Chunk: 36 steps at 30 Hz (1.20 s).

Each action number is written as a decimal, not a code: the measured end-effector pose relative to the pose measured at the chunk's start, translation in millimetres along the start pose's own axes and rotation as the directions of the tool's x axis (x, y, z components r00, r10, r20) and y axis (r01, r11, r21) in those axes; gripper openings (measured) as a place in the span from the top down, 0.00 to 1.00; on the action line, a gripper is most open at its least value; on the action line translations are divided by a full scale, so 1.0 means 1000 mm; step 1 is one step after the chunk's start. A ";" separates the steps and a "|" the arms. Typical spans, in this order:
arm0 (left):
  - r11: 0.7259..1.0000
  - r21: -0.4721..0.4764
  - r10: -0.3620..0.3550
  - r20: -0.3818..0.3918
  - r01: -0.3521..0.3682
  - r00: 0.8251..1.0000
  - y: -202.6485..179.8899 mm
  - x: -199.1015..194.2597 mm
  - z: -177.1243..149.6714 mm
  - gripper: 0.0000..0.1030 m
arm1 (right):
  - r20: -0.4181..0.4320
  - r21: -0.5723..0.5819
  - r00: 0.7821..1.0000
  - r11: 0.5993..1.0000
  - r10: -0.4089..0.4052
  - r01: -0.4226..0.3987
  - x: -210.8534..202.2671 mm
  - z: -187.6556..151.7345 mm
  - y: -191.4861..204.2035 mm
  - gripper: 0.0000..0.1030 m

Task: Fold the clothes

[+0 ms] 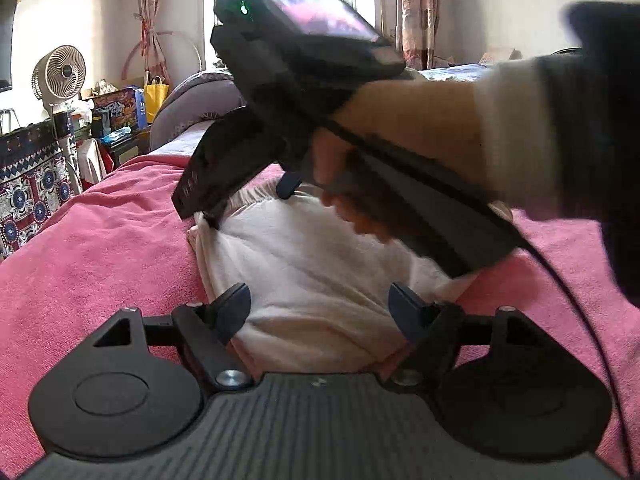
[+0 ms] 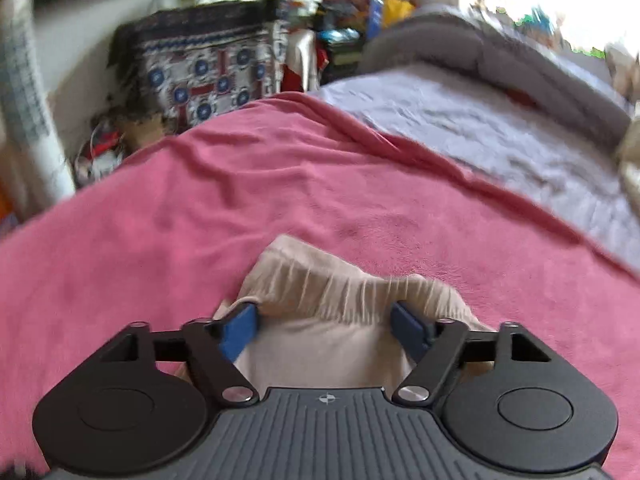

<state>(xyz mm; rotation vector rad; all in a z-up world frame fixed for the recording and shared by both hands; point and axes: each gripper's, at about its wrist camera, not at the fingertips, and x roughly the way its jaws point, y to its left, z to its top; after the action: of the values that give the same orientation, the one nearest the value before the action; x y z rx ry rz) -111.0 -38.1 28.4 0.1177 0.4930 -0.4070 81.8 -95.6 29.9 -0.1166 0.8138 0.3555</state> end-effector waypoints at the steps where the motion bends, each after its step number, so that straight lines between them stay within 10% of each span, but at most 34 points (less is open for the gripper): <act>1: 1.000 -0.002 -0.002 -0.001 0.002 1.000 0.000 0.000 0.000 0.25 | 0.004 0.019 1.000 1.000 0.020 -0.020 0.001 0.000 -0.005 0.24; 10: 1.000 0.005 0.009 -0.015 -0.009 1.000 -0.001 0.001 0.001 0.20 | 0.139 0.006 0.990 1.000 -0.019 0.019 -0.113 -0.058 -0.042 0.00; 16: 0.997 -0.037 0.067 -0.056 -0.069 0.996 0.001 0.007 0.006 0.01 | 0.169 0.016 0.981 0.995 -0.096 0.095 -0.172 -0.157 -0.064 0.00; 20: 0.989 -0.092 0.109 -0.099 -0.118 0.989 0.004 0.005 0.013 0.01 | 0.105 0.023 0.987 0.993 -0.119 0.117 -0.174 -0.208 -0.067 0.00; 23: 0.983 -0.101 0.145 -0.085 -0.153 0.986 -0.010 -0.008 0.017 0.01 | 0.211 0.071 0.971 0.993 -0.111 0.098 -0.177 -0.237 -0.071 0.00; 36: 0.954 0.114 0.285 -0.061 -0.277 0.957 -0.082 0.014 0.009 0.00 | 0.224 0.091 0.969 0.992 -0.100 0.082 -0.180 -0.242 -0.075 0.00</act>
<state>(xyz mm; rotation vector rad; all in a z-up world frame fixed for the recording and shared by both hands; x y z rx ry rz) -128.9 -119.9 28.4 0.3024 0.5218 -0.1486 -172.2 -271.1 -7.3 -0.0357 0.5919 0.2431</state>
